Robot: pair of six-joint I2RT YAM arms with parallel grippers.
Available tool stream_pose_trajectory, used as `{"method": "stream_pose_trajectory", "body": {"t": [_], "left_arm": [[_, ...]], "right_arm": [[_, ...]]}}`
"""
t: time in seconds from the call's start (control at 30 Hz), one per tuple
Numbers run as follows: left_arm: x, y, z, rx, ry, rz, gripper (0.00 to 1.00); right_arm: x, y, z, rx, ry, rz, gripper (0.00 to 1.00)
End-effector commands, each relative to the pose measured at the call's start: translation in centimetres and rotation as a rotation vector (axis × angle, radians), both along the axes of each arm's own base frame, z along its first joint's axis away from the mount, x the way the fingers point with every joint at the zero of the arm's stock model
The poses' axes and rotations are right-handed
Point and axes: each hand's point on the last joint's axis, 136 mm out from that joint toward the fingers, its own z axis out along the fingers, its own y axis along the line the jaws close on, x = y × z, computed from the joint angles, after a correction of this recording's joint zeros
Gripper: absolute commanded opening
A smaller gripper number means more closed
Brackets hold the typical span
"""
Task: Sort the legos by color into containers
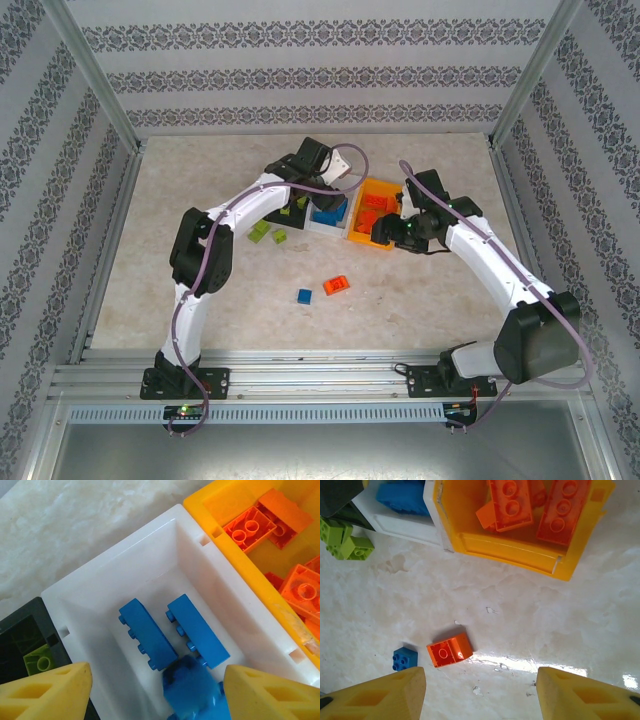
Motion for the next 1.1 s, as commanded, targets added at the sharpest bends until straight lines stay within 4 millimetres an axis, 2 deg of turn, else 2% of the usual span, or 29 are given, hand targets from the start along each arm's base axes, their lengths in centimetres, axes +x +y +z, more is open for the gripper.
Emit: {"method": "stream_pose_trajectory", "body": {"t": [0.0,0.07,0.1,0.13,0.23,0.33,0.53,0.67,0.73,0.93,1.07], "left_arm": [[0.3,0.2,4.4,-0.062,-0.069,0.021,0.76],[-0.2,0.7,5.1,-0.063,-0.074,0.033,0.85],[-0.5,1.1,5.4,-0.062,-0.076,0.049,0.97],[-0.9,1.6,5.9,-0.062,-0.078,0.060,1.00],[-2.6,3.1,7.1,-0.059,-0.069,0.113,1.00],[-4.9,5.7,7.3,-0.069,-0.004,0.254,1.00],[-11.6,9.4,5.5,-0.114,0.142,0.406,1.00],[-14.4,11.3,4.3,-0.151,0.156,0.473,1.00],[-15.2,11.9,4.0,-0.152,0.164,0.490,1.00],[-16.5,12.7,3.8,-0.116,0.183,0.482,1.00],[-16.9,13.0,4.1,-0.107,0.176,0.473,1.00]], "right_arm": [[0.3,0.3,0.3,0.035,-0.008,-0.010,0.61],[0.5,0.6,0.2,0.038,0.000,0.001,0.61],[0.5,0.7,0.1,0.041,0.002,0.007,0.61],[0.5,0.9,0.0,0.045,0.005,0.011,0.61],[0.5,1.5,-0.5,0.053,0.020,0.040,0.61],[-0.1,2.6,-1.3,0.025,0.051,0.107,0.62],[-3.3,6.3,-4.1,-0.096,0.126,0.329,0.68],[-4.5,8.2,-6.2,-0.211,0.146,0.460,0.78],[-4.8,8.8,-7.2,-0.264,0.168,0.491,0.84],[-5.3,10.3,-10.1,-0.350,0.209,0.520,0.85],[-5.1,10.4,-11.5,-0.418,0.218,0.511,0.84]]}}
